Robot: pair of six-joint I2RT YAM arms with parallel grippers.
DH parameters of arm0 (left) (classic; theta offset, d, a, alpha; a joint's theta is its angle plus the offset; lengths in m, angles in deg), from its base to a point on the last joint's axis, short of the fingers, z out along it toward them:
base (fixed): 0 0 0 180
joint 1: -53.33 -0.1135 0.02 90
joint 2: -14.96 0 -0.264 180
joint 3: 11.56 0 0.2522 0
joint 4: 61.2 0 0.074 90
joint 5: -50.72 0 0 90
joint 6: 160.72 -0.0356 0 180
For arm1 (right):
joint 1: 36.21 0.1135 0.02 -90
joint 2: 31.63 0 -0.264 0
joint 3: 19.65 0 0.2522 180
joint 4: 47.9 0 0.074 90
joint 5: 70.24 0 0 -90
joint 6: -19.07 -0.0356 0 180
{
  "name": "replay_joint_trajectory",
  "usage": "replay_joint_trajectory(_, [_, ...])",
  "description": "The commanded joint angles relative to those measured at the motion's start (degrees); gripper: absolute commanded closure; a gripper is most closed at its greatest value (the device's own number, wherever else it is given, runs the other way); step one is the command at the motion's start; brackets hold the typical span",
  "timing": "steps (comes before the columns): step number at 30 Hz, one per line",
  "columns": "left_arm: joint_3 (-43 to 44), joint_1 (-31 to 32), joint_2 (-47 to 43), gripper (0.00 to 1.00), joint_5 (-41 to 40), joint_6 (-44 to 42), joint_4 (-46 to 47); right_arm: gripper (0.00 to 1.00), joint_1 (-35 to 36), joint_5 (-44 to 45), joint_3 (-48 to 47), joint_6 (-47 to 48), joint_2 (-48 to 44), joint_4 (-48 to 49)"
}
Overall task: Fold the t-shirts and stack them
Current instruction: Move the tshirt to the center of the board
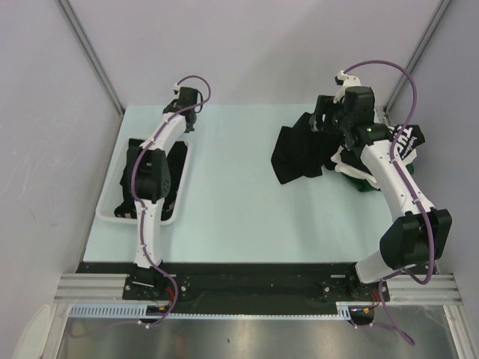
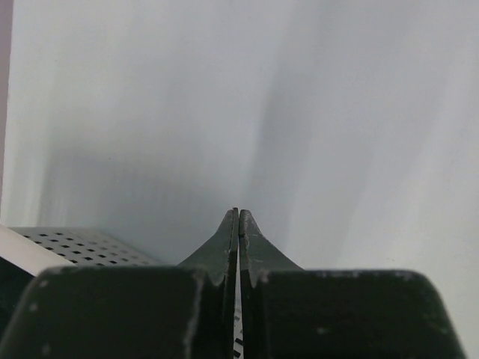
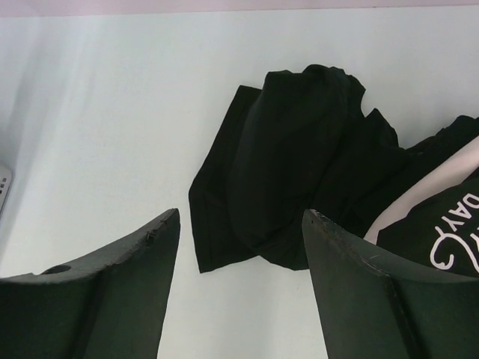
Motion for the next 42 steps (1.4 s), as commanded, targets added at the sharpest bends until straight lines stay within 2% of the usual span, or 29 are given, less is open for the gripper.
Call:
replay_joint_trajectory(1, [-2.57, -0.02, -2.59, 1.00, -0.42, 0.05, -2.51, 0.28, 0.68, -0.36, -1.62, -0.09, 0.27, 0.24])
replay_joint_trajectory(9, [-11.18, -1.78, -6.98, 1.00, -0.16, 3.12, -4.62, 0.28, 0.86, -1.85, -2.85, -0.71, 0.54, -0.12])
replay_joint_trajectory(19, [-29.99, -1.87, -18.49, 1.00, -2.27, 5.85, -1.81, 0.28, 1.30, -4.14, -2.68, -2.12, -0.34, 0.50])
replay_joint_trajectory(23, [-31.76, -2.39, -19.99, 1.00, -2.89, 5.94, -0.93, 0.28, 1.73, -4.05, -1.63, -1.85, -1.75, 0.15])
replay_joint_trajectory(30, [-28.16, -5.81, -17.10, 1.00, -4.47, 6.55, -4.88, 0.27, 2.61, -2.29, 0.66, -0.71, -4.30, -0.29])
replay_joint_trajectory(42, [-32.72, -12.41, -19.64, 1.00, -6.67, 6.03, -6.56, 0.26, 2.70, -1.50, 1.19, -0.53, -5.70, -0.12])
